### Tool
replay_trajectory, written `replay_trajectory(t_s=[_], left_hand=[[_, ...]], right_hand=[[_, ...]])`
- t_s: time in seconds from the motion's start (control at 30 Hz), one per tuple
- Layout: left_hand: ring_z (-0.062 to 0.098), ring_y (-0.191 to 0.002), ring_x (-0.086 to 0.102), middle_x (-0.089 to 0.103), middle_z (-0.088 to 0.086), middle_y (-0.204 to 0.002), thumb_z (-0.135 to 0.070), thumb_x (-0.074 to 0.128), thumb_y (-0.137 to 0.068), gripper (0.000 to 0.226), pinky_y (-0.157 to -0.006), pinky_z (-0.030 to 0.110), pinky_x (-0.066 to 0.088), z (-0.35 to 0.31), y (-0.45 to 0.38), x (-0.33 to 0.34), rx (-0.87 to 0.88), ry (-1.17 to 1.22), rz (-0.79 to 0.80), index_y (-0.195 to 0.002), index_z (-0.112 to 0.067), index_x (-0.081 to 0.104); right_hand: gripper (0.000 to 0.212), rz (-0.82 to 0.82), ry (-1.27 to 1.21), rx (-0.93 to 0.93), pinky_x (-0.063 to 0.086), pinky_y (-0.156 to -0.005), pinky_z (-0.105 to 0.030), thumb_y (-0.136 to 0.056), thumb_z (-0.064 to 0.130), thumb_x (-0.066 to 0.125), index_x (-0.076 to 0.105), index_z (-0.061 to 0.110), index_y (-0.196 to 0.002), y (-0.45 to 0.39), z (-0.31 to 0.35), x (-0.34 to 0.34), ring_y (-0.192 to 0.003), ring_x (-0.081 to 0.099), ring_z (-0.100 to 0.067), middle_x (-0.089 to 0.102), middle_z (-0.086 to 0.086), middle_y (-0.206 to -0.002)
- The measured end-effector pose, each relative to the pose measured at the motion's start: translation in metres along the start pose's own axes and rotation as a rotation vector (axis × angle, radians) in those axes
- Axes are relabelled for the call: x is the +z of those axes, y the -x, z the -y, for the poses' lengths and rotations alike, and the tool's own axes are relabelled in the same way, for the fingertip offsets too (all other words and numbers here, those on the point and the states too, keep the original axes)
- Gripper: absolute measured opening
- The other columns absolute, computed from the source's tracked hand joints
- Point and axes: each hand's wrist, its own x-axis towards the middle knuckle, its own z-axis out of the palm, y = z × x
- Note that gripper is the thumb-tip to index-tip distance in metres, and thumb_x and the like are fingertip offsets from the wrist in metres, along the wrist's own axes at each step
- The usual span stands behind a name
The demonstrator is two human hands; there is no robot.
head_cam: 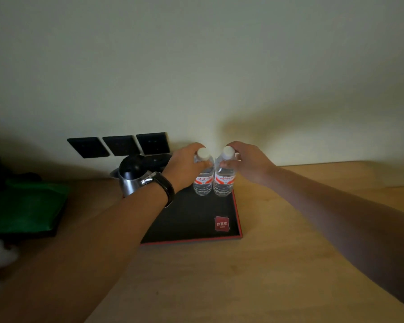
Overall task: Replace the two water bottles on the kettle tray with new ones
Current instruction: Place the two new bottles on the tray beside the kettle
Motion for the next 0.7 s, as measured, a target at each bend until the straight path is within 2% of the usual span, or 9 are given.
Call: replay_trajectory(t_s=[0.1,0.33,0.43,0.5,0.63,0.7], left_hand=[[0.023,-0.099,0.064,0.069,0.008,-0.107,-0.017,0.076,-0.087,0.027,-0.074,0.026,0.048,0.012,-0.023,0.008,-0.030,0.018,-0.012,-0.111,-0.013,0.065],[0.016,-0.093,0.062,0.068,0.000,-0.098,-0.017,0.075,-0.086,0.017,-0.067,0.018,0.043,0.033,-0.050,0.022,-0.038,0.048,-0.047,-0.100,-0.018,0.065],[0.017,-0.095,0.062,0.068,0.000,-0.100,-0.016,0.074,-0.087,0.017,-0.074,0.024,0.046,0.033,-0.059,0.023,-0.032,0.042,-0.075,-0.102,-0.018,0.066],[0.017,-0.096,0.062,0.068,0.001,-0.102,-0.016,0.074,-0.088,0.019,-0.079,0.029,0.048,0.033,-0.063,0.024,-0.046,0.035,-0.097,-0.105,-0.017,0.067],[0.015,-0.092,0.060,0.065,-0.002,-0.099,-0.015,0.074,-0.087,0.021,-0.067,0.017,0.042,0.032,-0.068,0.027,-0.056,0.034,-0.113,-0.106,-0.019,0.065],[0.018,-0.092,0.060,0.065,0.000,-0.099,-0.015,0.073,-0.087,0.022,-0.069,0.022,0.043,0.032,-0.067,0.029,-0.066,0.030,-0.106,-0.106,-0.018,0.064]], right_hand=[[0.032,-0.001,-0.010,0.037,0.046,-0.070,-0.028,-0.082,0.029,0.079,0.063,0.018,-0.106,-0.023,-0.017,0.007,-0.093,0.061,-0.018,0.068,0.000,-0.100],[0.032,0.021,-0.044,0.057,0.043,-0.070,-0.028,-0.083,0.023,0.078,0.063,0.016,-0.110,-0.050,-0.040,0.017,-0.094,0.060,-0.019,0.067,-0.002,-0.103],[0.031,0.010,-0.045,0.059,0.042,-0.070,-0.028,-0.084,0.020,0.077,0.063,0.015,-0.111,-0.057,-0.043,0.017,-0.093,0.059,-0.019,0.066,-0.001,-0.101],[0.032,0.002,-0.054,0.058,0.043,-0.073,-0.029,-0.084,0.018,0.076,0.062,0.014,-0.113,-0.062,-0.044,0.017,-0.095,0.059,-0.021,0.067,-0.003,-0.103],[0.036,-0.023,-0.077,0.078,0.048,-0.087,-0.037,-0.085,0.014,0.075,0.062,0.014,-0.119,-0.069,-0.045,0.017,-0.104,0.060,-0.024,0.068,-0.007,-0.114],[0.039,-0.024,-0.088,0.086,0.048,-0.091,-0.037,-0.085,0.015,0.076,0.061,0.016,-0.121,-0.069,-0.044,0.017,-0.108,0.059,-0.023,0.068,-0.006,-0.118]])
